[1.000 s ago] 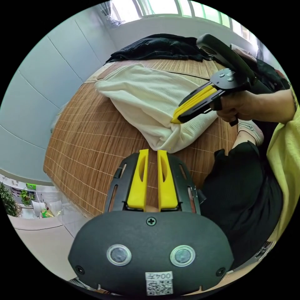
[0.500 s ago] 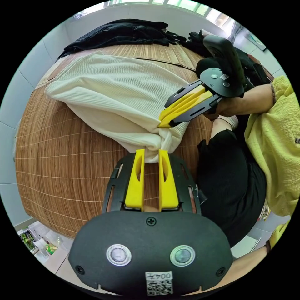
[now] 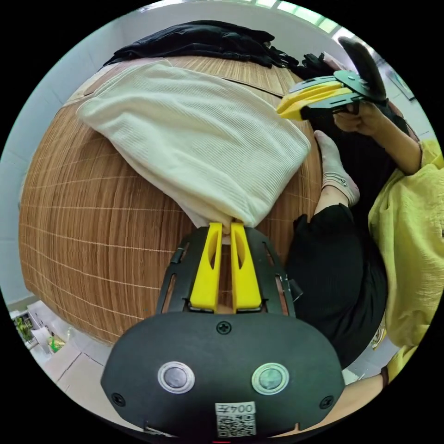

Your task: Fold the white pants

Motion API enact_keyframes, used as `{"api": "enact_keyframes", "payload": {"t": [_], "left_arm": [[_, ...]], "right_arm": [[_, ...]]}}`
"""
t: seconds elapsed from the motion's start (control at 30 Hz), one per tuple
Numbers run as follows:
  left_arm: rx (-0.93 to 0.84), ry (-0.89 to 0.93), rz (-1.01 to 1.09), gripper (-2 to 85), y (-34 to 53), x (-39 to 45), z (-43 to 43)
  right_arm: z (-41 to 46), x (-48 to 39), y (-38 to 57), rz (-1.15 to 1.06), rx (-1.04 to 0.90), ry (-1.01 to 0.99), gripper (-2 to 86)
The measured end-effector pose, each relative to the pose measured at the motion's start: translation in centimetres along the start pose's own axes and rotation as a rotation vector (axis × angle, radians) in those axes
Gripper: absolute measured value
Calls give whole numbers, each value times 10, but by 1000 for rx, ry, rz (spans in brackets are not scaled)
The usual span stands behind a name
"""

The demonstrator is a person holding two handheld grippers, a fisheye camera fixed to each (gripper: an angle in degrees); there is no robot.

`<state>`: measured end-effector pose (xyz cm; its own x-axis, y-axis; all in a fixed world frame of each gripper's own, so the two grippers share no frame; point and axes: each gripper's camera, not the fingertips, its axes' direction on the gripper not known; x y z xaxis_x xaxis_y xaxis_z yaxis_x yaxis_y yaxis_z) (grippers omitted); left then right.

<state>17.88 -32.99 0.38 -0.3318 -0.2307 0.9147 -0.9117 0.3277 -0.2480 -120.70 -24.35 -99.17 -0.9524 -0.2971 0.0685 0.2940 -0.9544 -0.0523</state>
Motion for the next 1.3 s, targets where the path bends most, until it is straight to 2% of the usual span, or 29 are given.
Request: {"api": "enact_keyframes", "payload": {"t": [0.17, 0.27, 0.4, 0.53, 0.63, 0.73, 0.83, 0.97, 1.07, 1.13, 1.2, 1.27, 1.3], "left_arm": [[80, 65, -217, 18, 24, -37, -2], [69, 54, -273, 17, 23, -48, -4], [42, 5, -285, 18, 9, -52, -10], [26, -38, -284, 18, 1, -53, -12], [11, -69, -278, 17, -7, -56, -12], [15, -83, -278, 18, -5, -64, -20], [62, 27, -363, 18, 23, -101, -21], [26, 85, -366, 18, 30, -123, -1], [35, 101, -370, 17, 30, -128, 3], [37, 107, -372, 17, 31, -130, 7], [35, 124, -377, 17, 32, -134, 13], [31, 126, -380, 17, 32, -136, 16], [28, 112, -374, 16, 32, -133, 15]], "right_arm": [[-14, 93, 69, 286, -169, -180, 65], [7, 110, 92, 379, -190, -274, 65], [13, 101, 82, 314, -166, -218, 61], [14, 89, 79, 260, -138, -261, 74], [34, 74, 72, 219, -243, -187, 62], [37, 53, 59, 116, -216, -67, 16], [23, 44, 56, 80, -210, 74, 7], [44, 60, 54, 147, -307, -83, 23], [32, 73, 53, 213, -220, -145, 106], [31, 79, 52, 237, -188, -231, 127], [39, 83, 50, 271, -186, -274, 122], [61, 80, 40, 274, -220, -324, 54], [67, 77, 36, 264, -243, -305, 50]]}}
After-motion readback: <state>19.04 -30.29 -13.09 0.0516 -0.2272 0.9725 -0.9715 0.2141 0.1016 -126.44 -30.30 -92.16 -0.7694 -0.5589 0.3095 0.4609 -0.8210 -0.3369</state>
